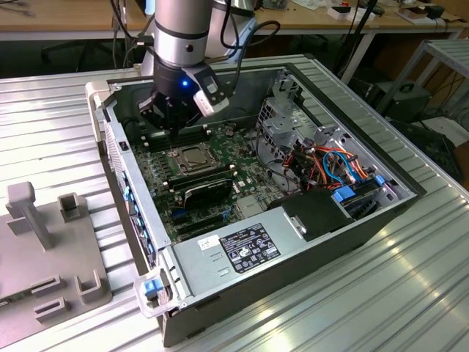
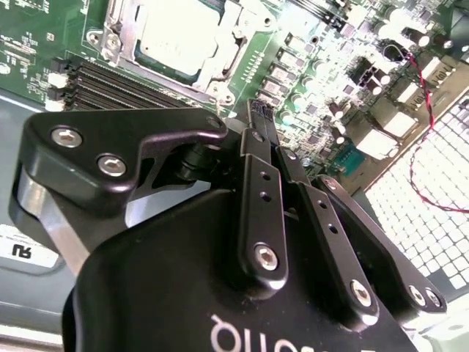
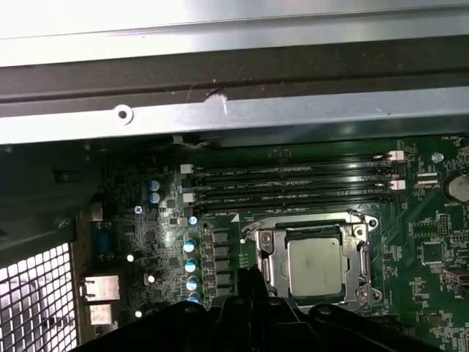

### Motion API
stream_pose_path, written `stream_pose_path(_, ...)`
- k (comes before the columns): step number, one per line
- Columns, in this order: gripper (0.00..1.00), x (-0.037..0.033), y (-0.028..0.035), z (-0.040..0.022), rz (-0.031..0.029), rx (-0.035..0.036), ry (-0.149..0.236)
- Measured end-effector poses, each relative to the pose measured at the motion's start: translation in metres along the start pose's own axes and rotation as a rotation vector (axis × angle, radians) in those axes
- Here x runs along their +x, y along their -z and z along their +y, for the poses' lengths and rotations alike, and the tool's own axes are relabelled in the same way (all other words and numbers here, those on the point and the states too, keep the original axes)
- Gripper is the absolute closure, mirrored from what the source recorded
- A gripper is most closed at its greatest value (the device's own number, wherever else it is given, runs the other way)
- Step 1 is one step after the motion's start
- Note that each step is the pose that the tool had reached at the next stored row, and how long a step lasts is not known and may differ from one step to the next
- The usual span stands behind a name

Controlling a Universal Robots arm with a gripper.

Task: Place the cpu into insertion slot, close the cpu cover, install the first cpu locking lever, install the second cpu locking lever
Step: 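Install the first cpu locking lever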

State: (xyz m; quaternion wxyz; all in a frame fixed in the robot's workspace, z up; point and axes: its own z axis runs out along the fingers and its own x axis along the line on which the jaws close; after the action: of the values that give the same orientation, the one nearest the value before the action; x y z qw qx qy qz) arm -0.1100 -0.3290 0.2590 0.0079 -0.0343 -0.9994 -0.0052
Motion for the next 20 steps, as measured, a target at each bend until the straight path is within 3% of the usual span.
stream_pose_path(8, 0.89, 0.012, -0.0004, 0.0007, 0.0002, 0.0003, 0.017)
stream_pose_path(14, 0.89, 0.0136, -0.0008, 0.0175, 0.0003, 0.0006, 0.034)
stream_pose_path(16, 0.89, 0.0127, -0.0012, 0.0213, 0.0003, 0.0005, 0.036)
stream_pose_path(20, 0.89, 0.0014, -0.0019, 0.0242, 0.0004, 0.0007, 0.038)
